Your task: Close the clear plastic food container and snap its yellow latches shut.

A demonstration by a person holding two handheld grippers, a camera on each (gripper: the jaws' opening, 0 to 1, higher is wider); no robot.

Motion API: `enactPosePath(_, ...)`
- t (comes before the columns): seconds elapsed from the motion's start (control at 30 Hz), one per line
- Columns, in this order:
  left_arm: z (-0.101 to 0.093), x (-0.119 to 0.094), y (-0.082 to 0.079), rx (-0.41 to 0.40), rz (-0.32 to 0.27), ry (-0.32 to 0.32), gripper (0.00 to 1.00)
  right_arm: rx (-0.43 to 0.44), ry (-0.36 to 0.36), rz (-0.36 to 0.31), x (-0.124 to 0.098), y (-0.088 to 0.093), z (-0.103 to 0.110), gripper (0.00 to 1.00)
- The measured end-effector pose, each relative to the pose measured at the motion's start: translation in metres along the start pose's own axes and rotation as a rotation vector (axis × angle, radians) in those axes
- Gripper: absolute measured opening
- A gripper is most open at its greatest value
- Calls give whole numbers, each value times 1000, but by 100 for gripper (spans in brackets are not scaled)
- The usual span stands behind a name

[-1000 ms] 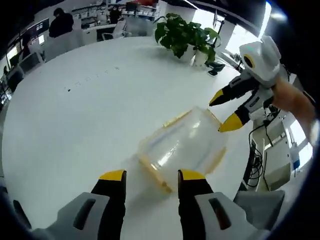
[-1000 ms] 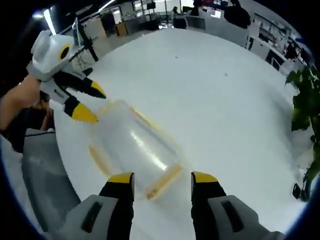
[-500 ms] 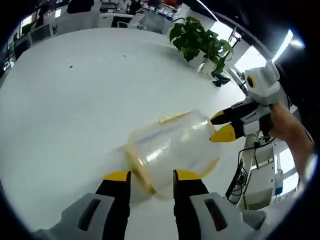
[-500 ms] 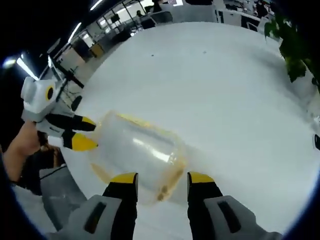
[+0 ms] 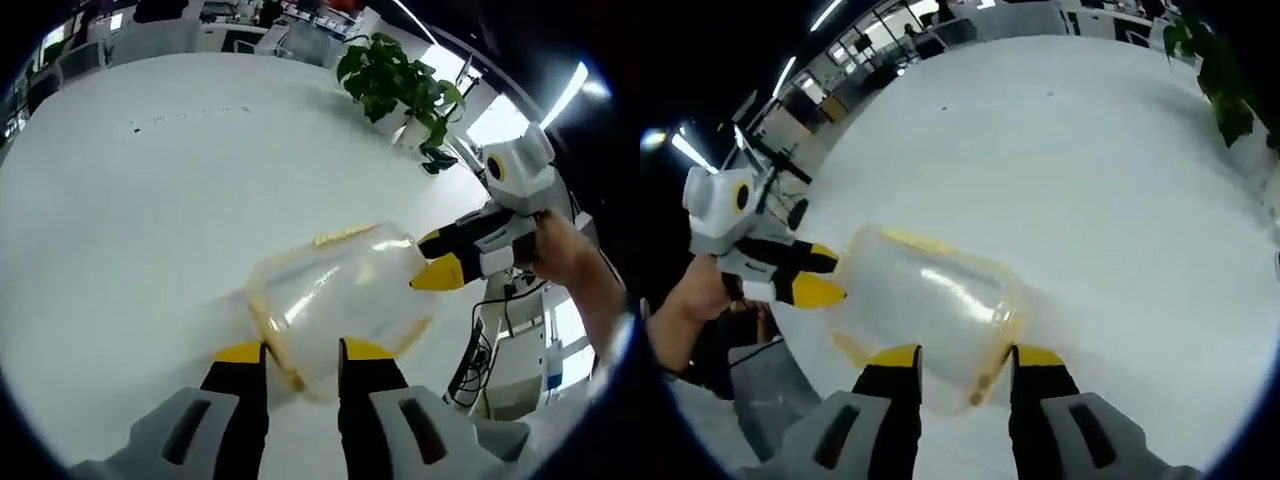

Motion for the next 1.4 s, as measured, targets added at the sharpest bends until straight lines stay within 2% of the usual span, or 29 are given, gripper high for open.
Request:
enactPosePath(0.03, -1, 3, 0, -21, -3, 8, 24, -2, 1, -1, -1, 0, 1, 32)
enactPosePath(0.13, -2, 2, 1, -3, -14, -3, 25, 5, 11, 8, 1, 0, 1, 33)
enactPosePath(0.3, -1, 4, 1, -26, -21, 5, 28, 20, -5, 11, 0, 3, 1, 35)
enactPosePath(0.37, 0, 4, 1, -49, -24, 10, 28, 16, -4, 12, 0, 4, 1, 35)
enactPosePath(0.5, -1, 6, 1, -46, -22, 10, 29, -22, -11, 22, 0, 5, 2, 37)
enactPosePath(0.6, 1, 5, -1, 6, -27, -11, 33, -57, -1, 35, 0, 5, 1, 40)
enactPosePath(0.7, 5, 5, 0, 7, -8, -16, 36, -89, 5, 48, -2, 5, 1, 42)
enactPosePath(0.8, 8, 0, -1, 95, -3, -46, 37, -127, 6, 74, -2, 4, 0, 41)
enactPosePath(0.9, 6, -1, -1, 140, 7, -47, 37, -148, 7, 80, -5, 4, -1, 41)
enactPosePath(0.93, 4, -2, -3, 179, -8, -29, 37, -158, 6, 85, -5, 3, -1, 41)
enactPosePath(1.03, 2, -2, -1, 191, 9, -19, 38, -202, 10, 99, -7, 3, 0, 40)
enactPosePath(1.2, 1, -4, -5, 237, -4, -15, 38, -263, 12, 119, -9, 0, 0, 40)
enactPosePath(1.4, -4, -5, -6, 336, 8, 8, 38, -319, 13, 141, -11, -2, 2, 41)
Point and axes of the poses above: the point that each gripper's makers call its tool centre point, and the gripper's own axes: x roughly forward along the fingers, z roughly to its left, y roughly out of its underside, the point moved 2 cm from there along -x, roughly backward along the fingers, and after that the axes turned 4 degrees about -y, right-handed, at the moved point
